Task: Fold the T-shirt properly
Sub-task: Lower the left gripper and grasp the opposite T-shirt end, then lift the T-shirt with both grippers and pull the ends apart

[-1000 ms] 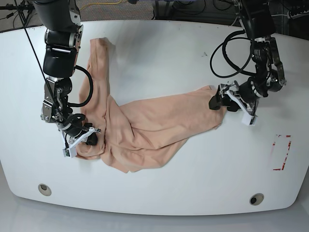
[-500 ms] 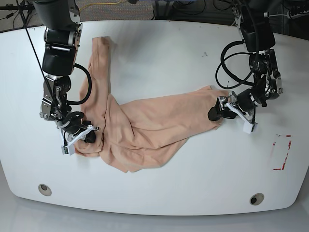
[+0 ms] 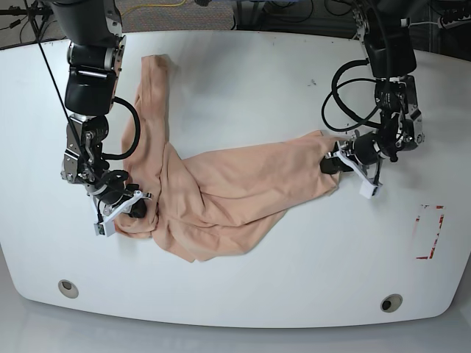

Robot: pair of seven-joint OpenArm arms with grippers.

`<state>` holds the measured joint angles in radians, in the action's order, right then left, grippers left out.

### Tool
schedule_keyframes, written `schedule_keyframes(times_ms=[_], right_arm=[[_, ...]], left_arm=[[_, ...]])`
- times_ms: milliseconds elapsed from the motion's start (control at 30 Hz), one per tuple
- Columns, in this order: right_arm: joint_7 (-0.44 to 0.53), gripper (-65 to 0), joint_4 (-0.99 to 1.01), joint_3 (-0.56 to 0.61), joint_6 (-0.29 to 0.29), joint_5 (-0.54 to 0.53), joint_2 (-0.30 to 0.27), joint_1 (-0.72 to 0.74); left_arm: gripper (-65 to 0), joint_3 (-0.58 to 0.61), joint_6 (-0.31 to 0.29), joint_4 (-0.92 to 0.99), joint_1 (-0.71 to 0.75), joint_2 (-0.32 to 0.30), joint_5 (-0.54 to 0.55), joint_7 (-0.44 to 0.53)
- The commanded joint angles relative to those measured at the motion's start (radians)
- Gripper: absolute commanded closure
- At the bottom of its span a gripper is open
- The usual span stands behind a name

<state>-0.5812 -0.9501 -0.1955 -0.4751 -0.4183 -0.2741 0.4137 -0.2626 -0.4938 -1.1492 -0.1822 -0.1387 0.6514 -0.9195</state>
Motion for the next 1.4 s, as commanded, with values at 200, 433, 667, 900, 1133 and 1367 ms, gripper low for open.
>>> schedule_keyframes(times_ms=[200,433,667,900,1133,1367], right_arm=[[-0.095,0.0,-0.223,-0.005,-0.009,-0.015,-0.014,-0.011],[-0.164,0.0,-0.35,-0.005,-0.007,-0.012,-0.018,-0.045],[-0.214,0.0,-0.416,-0.003,-0.007,-0.012,-0.064,-0.057],[-0.217,0.0,-0.424,0.003,-0.009,-0.012,-0.116,-0.005],[-0.219,0.0,-0.419,0.006,-0.014,-0.012,-0.166,0.1],[-0.227,0.0,-0.419,0.018,-0.015,-0.014,-0.195,0.219]], left_arm=[[-1.7,-0.008,-0.01,-0.14,-0.01,-0.043,0.017,0.006],[-1.5,-0.03,-0.012,-0.294,0.033,-0.078,0.018,0.004],[-1.5,-0.137,-0.013,-0.424,0.036,-0.123,0.02,-0.042],[-1.5,-0.211,-0.013,-0.532,0.006,-0.177,0.02,-0.077],[-1.7,-0.212,-0.013,-0.596,-0.064,-0.227,0.02,-0.08],[-1.7,-0.212,-0.012,-0.611,-0.175,-0.252,0.014,-0.086]])
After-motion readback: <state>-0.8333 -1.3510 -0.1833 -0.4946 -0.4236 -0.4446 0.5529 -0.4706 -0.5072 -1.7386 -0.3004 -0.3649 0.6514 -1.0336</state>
